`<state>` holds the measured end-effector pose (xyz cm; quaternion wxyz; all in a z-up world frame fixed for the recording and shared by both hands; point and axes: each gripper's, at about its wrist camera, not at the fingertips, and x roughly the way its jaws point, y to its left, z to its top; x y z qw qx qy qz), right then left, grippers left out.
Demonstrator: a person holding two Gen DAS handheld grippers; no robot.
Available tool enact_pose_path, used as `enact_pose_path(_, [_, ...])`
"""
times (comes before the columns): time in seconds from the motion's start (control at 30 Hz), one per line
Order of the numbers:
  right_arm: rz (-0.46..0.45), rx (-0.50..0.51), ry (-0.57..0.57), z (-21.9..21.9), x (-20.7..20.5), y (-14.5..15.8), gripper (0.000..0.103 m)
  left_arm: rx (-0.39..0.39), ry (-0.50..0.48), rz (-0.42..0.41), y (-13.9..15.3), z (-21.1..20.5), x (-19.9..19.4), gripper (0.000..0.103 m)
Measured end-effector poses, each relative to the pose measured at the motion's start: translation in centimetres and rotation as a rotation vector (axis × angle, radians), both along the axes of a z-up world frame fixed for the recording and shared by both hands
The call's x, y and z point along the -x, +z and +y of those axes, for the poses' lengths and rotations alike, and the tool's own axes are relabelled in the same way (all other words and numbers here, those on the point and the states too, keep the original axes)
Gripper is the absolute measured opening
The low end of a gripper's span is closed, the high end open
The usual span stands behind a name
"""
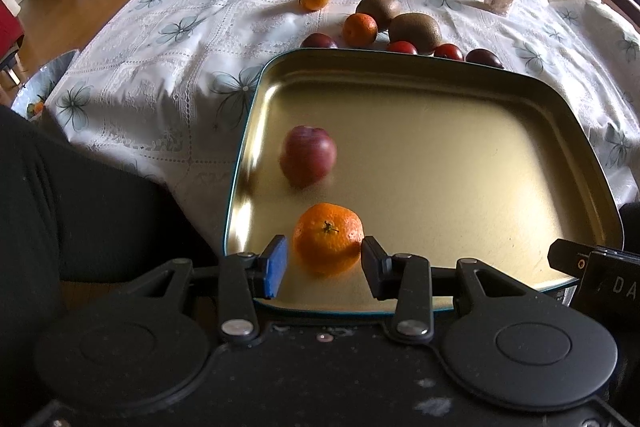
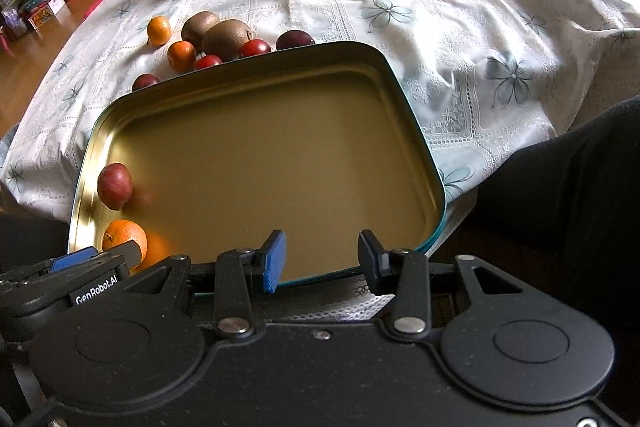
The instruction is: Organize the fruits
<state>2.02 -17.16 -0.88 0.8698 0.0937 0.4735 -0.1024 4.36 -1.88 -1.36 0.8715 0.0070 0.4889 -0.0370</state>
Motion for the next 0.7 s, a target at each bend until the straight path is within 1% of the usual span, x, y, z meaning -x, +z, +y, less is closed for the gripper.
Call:
enact_pose_path(0.3, [0.0,-0.001,0.001,0.0,-0.01,-0.03,0.049,-0.02,-0.011,-0.003,-0.15,-0.18,0.07,0.042])
enact_pose_path(0.7, [0.003,0.004,0.007,0.14,-0.03,-0.1,0.049,-0.02,-0.012,-0.002,-0.16,-0.18,0.07,0.042])
